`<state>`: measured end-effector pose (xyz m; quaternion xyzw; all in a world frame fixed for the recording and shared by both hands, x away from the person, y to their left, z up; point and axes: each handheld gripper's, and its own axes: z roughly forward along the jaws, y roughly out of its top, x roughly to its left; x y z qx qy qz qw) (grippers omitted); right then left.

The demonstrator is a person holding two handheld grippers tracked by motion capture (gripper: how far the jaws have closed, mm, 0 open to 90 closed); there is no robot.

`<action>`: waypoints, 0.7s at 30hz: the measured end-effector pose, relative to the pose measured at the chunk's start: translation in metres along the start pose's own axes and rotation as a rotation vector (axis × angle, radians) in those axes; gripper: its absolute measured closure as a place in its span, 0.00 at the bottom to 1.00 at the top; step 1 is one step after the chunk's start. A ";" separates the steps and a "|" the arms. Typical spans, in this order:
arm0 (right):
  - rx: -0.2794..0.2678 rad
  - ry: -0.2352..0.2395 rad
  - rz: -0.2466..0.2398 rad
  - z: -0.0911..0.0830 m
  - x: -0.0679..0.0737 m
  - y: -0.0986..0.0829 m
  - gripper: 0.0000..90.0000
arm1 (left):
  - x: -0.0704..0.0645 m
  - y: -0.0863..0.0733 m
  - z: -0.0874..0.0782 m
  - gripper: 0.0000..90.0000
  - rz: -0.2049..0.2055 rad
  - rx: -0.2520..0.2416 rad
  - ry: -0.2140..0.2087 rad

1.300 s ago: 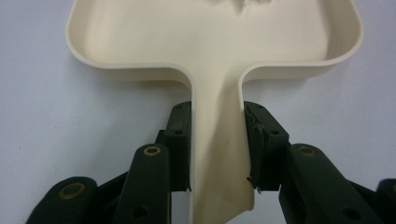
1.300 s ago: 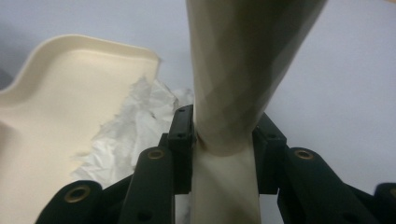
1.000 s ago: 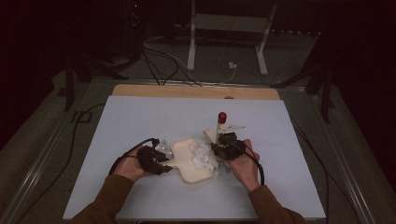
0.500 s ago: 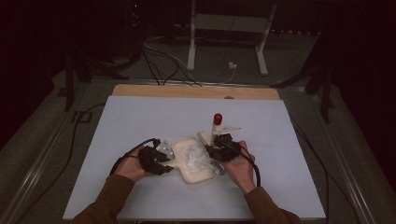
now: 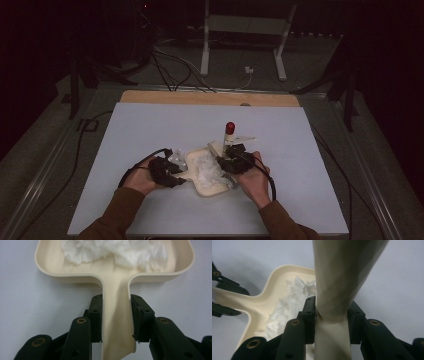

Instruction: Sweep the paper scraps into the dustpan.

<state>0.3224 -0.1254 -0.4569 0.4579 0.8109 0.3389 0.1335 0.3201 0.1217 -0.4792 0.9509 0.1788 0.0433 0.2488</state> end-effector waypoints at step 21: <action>-0.011 0.061 0.002 -0.001 0.018 0.007 0.75 | -0.001 0.000 0.001 0.74 -0.008 -0.002 0.003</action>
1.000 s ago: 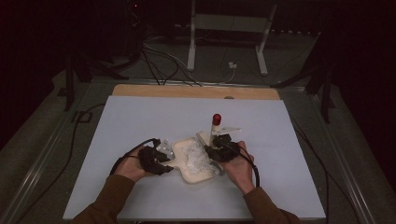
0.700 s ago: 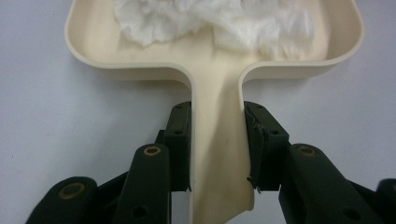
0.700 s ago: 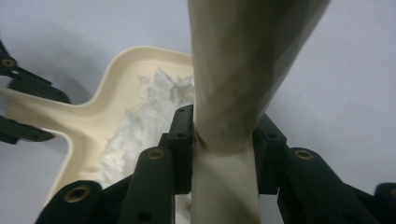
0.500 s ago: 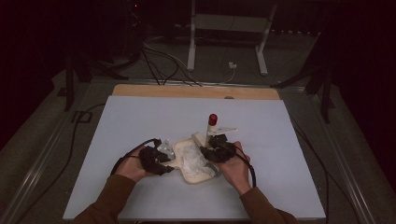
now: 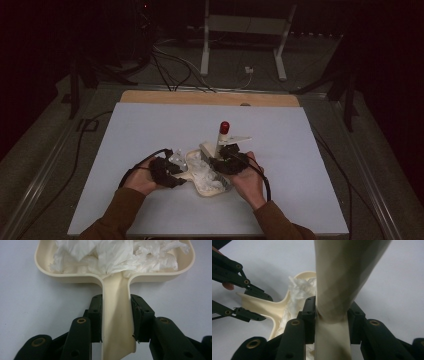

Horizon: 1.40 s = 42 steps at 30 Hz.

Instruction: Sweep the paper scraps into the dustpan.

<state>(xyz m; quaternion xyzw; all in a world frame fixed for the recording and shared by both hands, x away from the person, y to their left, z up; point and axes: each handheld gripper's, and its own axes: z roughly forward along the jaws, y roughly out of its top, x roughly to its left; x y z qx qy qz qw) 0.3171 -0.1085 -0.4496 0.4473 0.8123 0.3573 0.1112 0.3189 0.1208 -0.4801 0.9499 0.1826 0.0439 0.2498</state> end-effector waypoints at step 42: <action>-0.013 -0.096 0.026 -0.016 -0.041 0.003 0.75 | -0.003 -0.015 0.006 0.74 -0.010 -0.045 -0.005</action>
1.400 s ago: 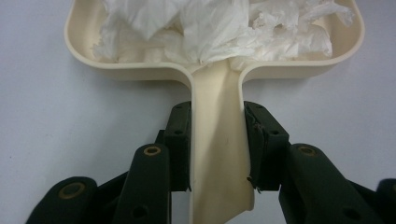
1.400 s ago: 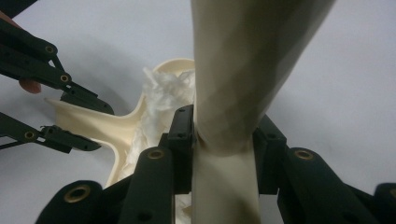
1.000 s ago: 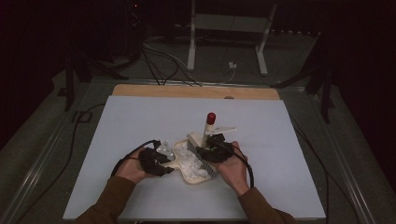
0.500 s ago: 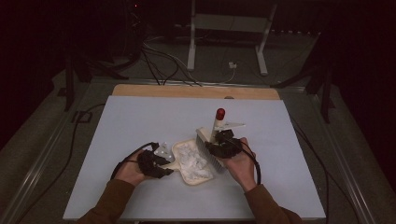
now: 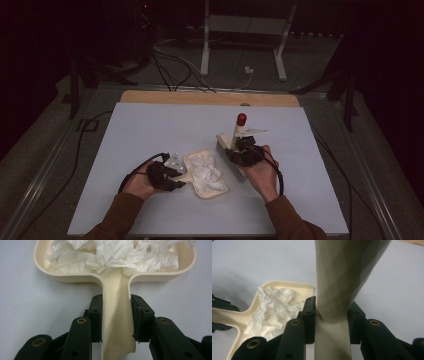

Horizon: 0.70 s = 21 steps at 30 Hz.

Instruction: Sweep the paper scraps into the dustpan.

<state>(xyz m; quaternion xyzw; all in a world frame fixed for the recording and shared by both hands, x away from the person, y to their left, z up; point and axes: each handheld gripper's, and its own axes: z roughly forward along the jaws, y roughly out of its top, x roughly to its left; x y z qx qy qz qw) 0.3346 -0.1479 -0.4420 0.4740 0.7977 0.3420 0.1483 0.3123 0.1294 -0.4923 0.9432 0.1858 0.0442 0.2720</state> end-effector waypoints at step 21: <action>0.038 0.013 -0.122 0.004 0.016 0.000 0.75 | -0.001 -0.001 0.001 0.74 0.003 -0.004 0.004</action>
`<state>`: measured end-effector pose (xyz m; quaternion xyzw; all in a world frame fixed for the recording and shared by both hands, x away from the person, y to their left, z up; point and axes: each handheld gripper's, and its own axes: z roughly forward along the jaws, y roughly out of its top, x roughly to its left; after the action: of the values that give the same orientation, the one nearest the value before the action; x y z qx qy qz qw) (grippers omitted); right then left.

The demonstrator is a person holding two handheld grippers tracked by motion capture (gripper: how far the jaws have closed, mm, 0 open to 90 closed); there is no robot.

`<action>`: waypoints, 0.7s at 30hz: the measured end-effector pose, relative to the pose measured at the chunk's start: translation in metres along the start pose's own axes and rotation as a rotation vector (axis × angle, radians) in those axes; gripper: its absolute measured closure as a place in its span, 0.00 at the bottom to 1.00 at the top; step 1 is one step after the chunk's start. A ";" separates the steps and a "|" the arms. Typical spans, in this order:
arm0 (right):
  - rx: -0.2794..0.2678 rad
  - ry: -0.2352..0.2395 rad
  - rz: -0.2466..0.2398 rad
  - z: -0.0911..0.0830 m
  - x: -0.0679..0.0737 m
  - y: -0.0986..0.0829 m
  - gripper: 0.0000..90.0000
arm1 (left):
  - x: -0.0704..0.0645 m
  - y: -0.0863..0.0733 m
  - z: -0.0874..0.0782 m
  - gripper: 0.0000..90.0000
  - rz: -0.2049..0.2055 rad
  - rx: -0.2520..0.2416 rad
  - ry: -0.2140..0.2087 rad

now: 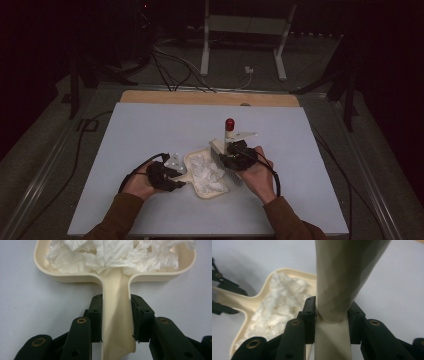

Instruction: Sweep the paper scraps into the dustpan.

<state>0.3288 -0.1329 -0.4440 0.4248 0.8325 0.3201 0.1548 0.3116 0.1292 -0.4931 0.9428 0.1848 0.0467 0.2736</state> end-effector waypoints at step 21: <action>0.012 0.094 -0.006 0.002 0.020 0.001 0.75 | 0.000 0.000 0.000 0.74 -0.003 -0.004 -0.001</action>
<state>0.3186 -0.1153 -0.4444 0.4078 0.8420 0.3344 0.1140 0.3117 0.1286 -0.4933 0.9420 0.1858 0.0461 0.2758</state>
